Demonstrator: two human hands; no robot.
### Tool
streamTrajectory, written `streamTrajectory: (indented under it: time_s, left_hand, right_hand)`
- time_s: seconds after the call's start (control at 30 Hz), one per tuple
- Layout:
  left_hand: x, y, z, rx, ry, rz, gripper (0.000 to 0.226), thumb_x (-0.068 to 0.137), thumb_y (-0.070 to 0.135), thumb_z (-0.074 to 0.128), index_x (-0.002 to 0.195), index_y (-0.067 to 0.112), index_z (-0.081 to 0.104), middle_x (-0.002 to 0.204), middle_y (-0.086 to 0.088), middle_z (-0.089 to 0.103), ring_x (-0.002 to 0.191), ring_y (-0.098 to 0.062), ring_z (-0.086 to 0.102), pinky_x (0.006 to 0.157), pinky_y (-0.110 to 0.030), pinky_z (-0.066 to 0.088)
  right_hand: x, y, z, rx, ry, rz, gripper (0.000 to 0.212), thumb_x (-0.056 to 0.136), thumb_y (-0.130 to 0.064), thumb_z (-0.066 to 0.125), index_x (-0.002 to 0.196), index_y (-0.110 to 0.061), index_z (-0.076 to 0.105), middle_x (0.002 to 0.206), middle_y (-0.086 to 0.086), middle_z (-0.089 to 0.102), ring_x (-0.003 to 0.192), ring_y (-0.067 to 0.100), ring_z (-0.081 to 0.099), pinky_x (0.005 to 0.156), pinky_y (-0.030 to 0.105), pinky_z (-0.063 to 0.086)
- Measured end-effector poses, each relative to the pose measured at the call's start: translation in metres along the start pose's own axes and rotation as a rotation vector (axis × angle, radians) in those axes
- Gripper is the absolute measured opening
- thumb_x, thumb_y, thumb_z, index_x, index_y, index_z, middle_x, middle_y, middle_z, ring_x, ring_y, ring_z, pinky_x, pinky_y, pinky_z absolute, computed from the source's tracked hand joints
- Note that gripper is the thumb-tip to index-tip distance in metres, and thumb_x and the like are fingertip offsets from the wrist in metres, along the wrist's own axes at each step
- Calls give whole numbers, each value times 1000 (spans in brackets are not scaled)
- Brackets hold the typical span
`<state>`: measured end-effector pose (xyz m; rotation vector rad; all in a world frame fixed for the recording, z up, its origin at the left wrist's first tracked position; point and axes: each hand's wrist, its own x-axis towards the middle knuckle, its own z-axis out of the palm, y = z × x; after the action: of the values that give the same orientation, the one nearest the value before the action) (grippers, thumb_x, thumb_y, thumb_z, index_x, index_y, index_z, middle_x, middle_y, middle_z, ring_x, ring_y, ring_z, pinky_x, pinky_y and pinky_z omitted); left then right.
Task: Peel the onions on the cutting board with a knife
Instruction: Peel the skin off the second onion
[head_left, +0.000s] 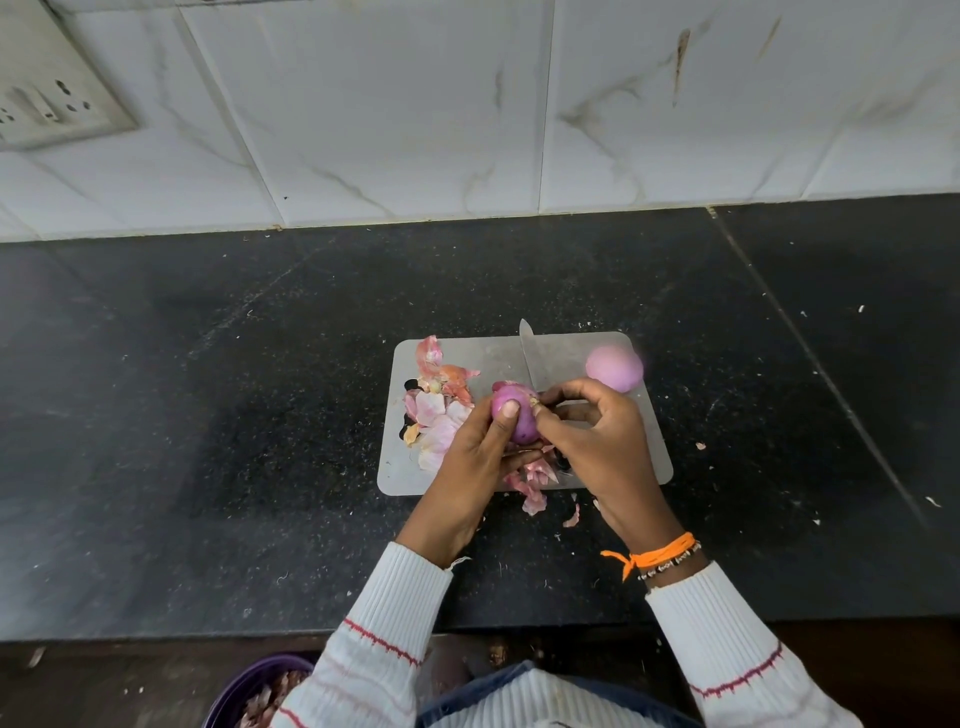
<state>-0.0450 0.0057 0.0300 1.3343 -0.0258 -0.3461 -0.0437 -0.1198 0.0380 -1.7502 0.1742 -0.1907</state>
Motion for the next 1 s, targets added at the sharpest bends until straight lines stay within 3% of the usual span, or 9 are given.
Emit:
streamTrajectory:
  time_s: [0.2,0.37,0.47,0.6,0.8,1.0]
  left_hand:
    - [1,-2,0,12,6,-18,38,93,35,39,119,11,53,114,-11,65,100,-17,65,88,-26,53]
    - [2,-2,-1,-4,27,-45,38,94,34,39,121,11,53,115,-14,64,94,-17,65,86,-26,54]
    - [2,-2,0,-30,41,-43,32,96,31,39,117,13,54,115,-16,62,88,-16,65,83,-25,55]
    - [2,-1,0,-18,49,-37,33,95,30,41,119,11,53,118,-17,60,92,-14,65,82,-24,55]
    - [2,-1,4,-26,98,-18,39,94,30,42,122,5,52,111,-15,63,86,-12,67,77,-20,55]
    - [3,0,5,-47,118,-54,42,97,35,38,111,2,59,93,-14,67,77,-14,66,74,-22,57]
  right_hand:
    - [0,1,1,-80,28,-49,13,72,-8,71,84,-11,68,77,-2,68,72,5,64,63,17,54]
    - [3,6,-3,-53,47,-35,12,80,-4,61,86,-11,69,82,3,70,79,13,68,73,33,58]
    - [3,7,-2,13,32,-39,6,85,-11,63,88,-11,68,84,6,71,81,17,69,75,39,58]
    - [0,4,1,-48,6,-103,15,78,-19,73,89,-10,68,83,2,70,79,9,68,69,22,56]
    - [1,5,4,-173,133,-269,8,76,-10,73,79,-4,69,76,5,67,71,11,63,65,15,51]
    - [0,9,10,-441,106,-408,3,88,-8,59,89,-6,61,89,3,57,80,9,53,67,6,40]
